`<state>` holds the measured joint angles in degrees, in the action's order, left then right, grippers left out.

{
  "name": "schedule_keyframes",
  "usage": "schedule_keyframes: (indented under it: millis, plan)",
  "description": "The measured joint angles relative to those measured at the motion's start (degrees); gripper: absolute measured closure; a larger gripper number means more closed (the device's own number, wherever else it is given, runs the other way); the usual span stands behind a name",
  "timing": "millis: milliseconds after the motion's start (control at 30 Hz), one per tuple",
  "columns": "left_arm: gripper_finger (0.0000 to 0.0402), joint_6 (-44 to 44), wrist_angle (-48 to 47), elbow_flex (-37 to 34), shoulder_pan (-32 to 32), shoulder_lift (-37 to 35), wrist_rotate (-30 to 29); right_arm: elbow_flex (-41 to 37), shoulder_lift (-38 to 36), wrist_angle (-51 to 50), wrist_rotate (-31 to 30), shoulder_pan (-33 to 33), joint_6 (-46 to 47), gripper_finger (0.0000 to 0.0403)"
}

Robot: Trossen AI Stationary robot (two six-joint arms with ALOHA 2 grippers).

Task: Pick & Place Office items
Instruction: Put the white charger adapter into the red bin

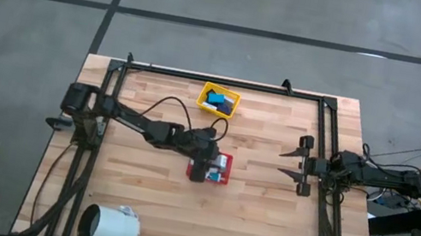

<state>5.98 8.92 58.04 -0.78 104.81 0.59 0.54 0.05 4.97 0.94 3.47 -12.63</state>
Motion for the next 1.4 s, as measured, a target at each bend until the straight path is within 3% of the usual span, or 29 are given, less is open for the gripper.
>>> schedule_keyframes:
  millis: [167, 667, 1400]
  plan:
    - [0.0227, 0.03, -4.32, 0.11, -0.15, -0.84, -0.66, 0.0, 0.04, -0.09, -0.47, -0.11, 0.05, 0.0202]
    - [0.0227, 3.13, -25.99, 9.26, -2.14, -0.8, -3.31, 0.0, 0.01, -0.08, -1.08, -0.11, 0.3, 0.0202]
    - [0.0227, 8.08, -36.89, 14.82, -1.99, 2.28, -2.11, 0.0, 0.0, 0.0, -1.06, -0.16, 0.25, 0.0202]
